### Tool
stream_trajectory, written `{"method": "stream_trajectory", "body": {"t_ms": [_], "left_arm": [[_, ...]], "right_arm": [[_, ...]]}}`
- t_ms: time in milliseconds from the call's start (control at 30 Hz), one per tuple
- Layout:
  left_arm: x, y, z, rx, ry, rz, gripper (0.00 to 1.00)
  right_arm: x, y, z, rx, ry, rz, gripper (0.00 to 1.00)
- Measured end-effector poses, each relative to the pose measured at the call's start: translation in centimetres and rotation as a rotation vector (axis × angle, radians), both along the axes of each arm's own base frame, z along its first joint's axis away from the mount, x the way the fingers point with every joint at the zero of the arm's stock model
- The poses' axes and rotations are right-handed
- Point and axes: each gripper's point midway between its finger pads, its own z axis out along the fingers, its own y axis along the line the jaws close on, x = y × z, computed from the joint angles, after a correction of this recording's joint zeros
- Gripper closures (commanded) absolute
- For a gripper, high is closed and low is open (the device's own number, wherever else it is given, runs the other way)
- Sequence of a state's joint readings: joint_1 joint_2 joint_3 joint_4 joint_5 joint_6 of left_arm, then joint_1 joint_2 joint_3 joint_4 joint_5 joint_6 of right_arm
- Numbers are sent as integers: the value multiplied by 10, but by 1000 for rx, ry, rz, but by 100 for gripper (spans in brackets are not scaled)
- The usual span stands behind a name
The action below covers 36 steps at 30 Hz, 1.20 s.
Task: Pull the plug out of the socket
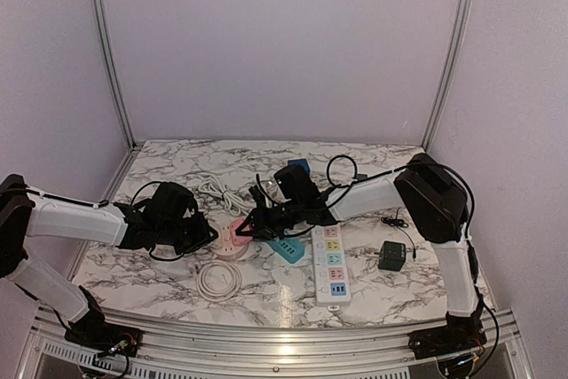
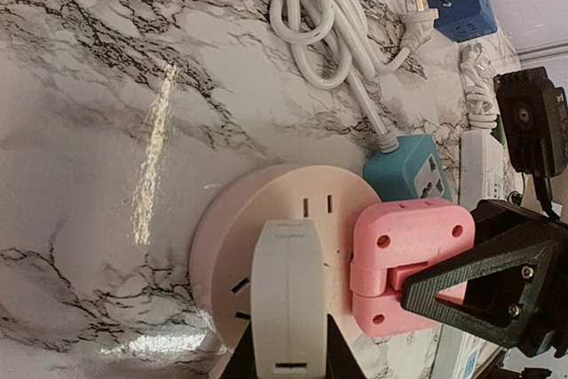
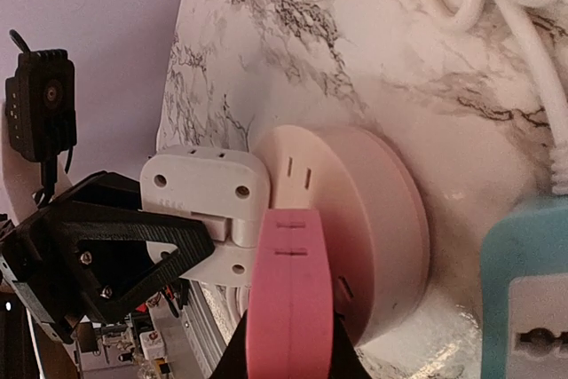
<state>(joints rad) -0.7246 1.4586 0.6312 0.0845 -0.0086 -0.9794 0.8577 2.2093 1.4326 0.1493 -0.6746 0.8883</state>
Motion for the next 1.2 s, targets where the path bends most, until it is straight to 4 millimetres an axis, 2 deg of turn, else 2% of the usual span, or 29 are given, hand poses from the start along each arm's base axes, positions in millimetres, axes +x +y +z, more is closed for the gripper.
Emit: {"method": "stream_trajectory", "body": {"t_ms": [433, 800, 867, 1067, 1133, 1200], "left_arm": [[0, 0, 0, 6, -4, -12, 100], [0, 0, 1, 11, -12, -27, 100], [1, -1, 1, 8, -14, -28, 100], [1, -2, 2, 5, -14, -30, 100], [1, -2, 2, 5, -14, -30, 100], [1, -2, 2, 5, -15, -30, 100]], "right_arm": [[-1, -1, 0, 35, -17, 5, 100], [-5, -5, 8, 52, -28, 7, 100], [-12, 0, 22, 106, -40, 55, 100], [-48, 18, 105, 304, -148, 199, 100], [-52, 21, 116, 326, -170, 214, 100], [-52, 20, 118, 323, -185, 213, 100]]}}
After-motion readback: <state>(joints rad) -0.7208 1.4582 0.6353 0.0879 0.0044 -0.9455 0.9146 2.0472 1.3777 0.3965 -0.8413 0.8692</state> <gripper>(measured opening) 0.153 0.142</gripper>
